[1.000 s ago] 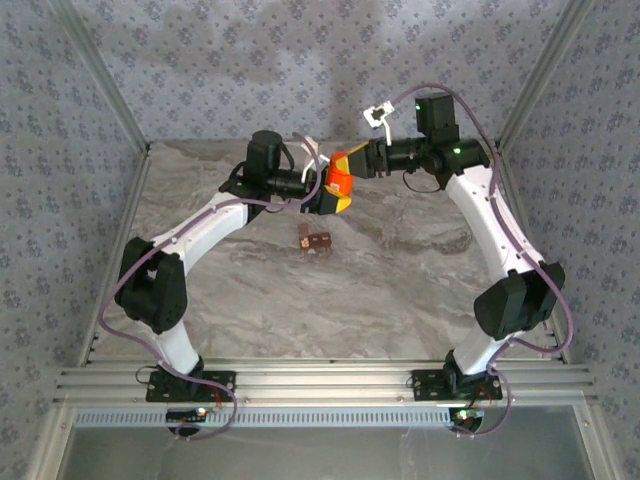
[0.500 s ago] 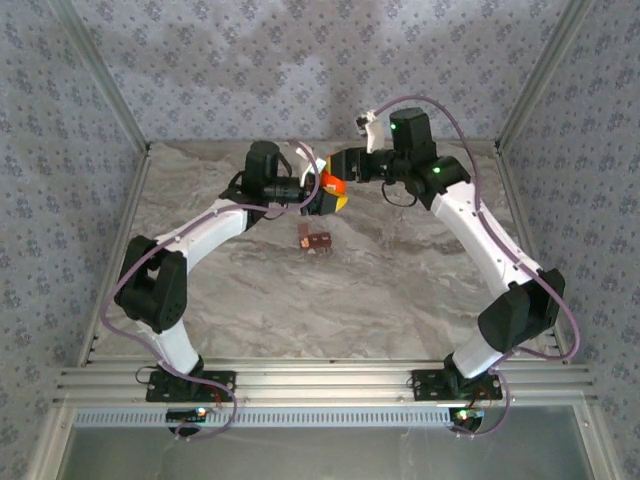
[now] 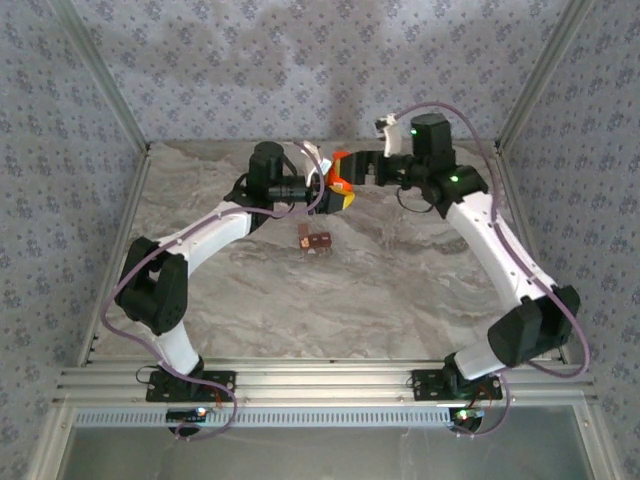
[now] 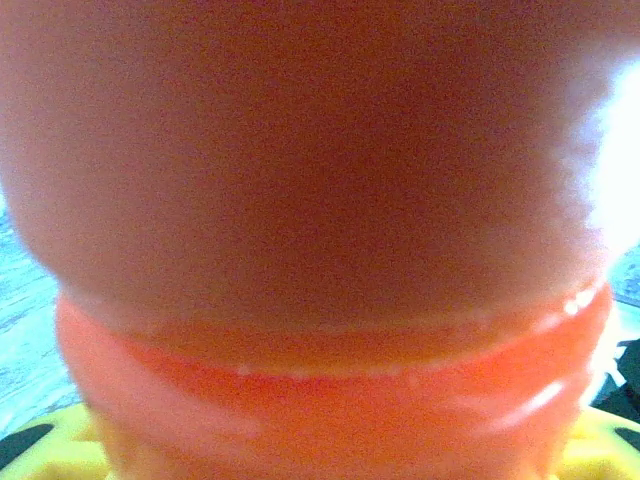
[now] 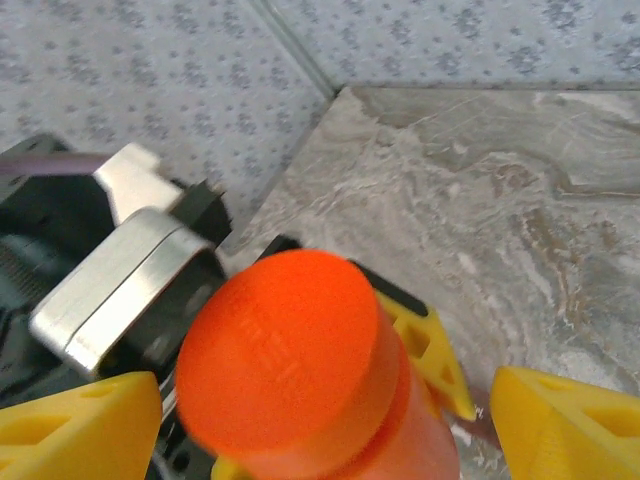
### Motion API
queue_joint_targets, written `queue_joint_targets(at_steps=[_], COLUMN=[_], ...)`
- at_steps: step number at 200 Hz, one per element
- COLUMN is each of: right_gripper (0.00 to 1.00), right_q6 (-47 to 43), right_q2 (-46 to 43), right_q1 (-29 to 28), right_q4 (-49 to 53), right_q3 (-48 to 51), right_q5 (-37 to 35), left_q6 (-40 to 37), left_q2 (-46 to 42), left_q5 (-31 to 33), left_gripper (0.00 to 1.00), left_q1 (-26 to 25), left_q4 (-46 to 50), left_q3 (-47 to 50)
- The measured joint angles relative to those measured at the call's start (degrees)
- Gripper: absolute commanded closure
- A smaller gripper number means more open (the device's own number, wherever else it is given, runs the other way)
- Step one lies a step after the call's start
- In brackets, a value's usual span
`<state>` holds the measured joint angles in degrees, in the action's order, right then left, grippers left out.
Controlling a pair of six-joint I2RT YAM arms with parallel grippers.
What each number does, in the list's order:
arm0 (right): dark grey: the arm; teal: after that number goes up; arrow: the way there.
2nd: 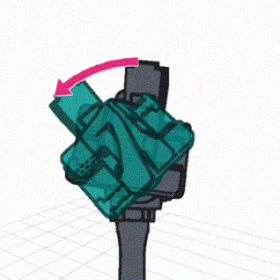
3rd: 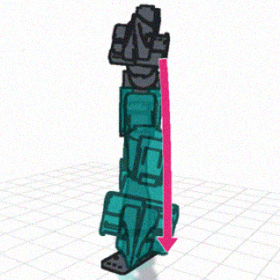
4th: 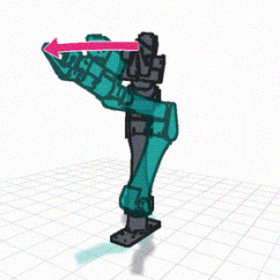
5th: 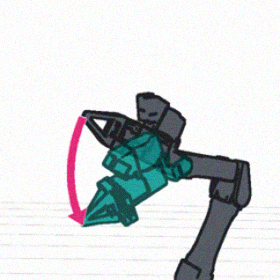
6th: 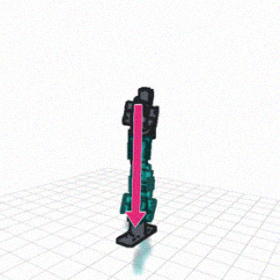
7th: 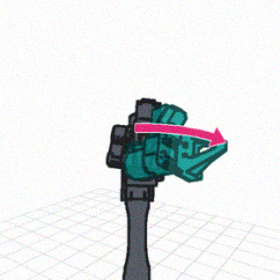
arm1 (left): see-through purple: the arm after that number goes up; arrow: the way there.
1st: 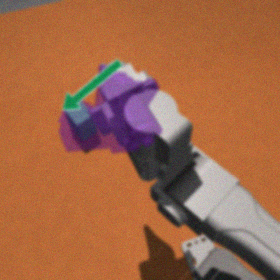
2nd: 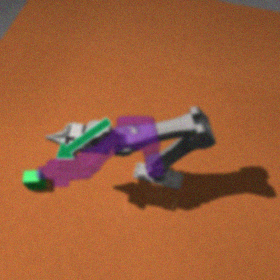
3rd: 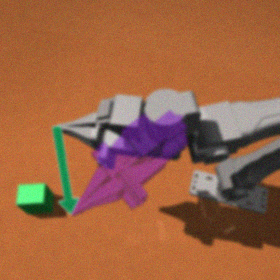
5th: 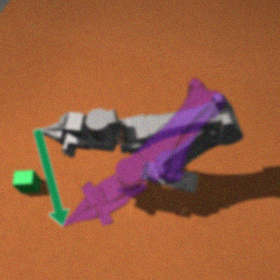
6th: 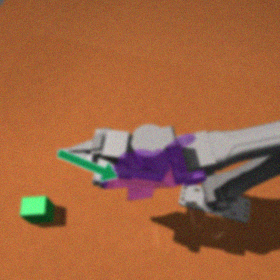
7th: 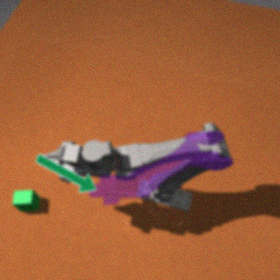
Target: Sort the pills into containers
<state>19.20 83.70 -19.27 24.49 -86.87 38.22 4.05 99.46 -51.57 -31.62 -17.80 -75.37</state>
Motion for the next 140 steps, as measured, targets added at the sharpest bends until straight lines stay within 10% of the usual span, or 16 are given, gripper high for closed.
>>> queue_joint_targets(at_steps=[40, 140], right_gripper=[0.16, 0.21], right_q6=[-5.7, -15.6], right_q2=[-3.2, 7.8], right_q1=[7.9, 5.2], right_q4=[1.0, 8.6], right_q3=[0.7, -11.1], right_q5=[12.8, 22.7], left_q6=[-0.7, -2.2], left_q2=[0.0, 0.0], left_q5=[-3.9, -12.3], left_gripper=[1.00, 1.00], left_q1=[0.7, 1.0], left_q4=[2.2, 9.2], left_q3=[-1.6, -5.7])
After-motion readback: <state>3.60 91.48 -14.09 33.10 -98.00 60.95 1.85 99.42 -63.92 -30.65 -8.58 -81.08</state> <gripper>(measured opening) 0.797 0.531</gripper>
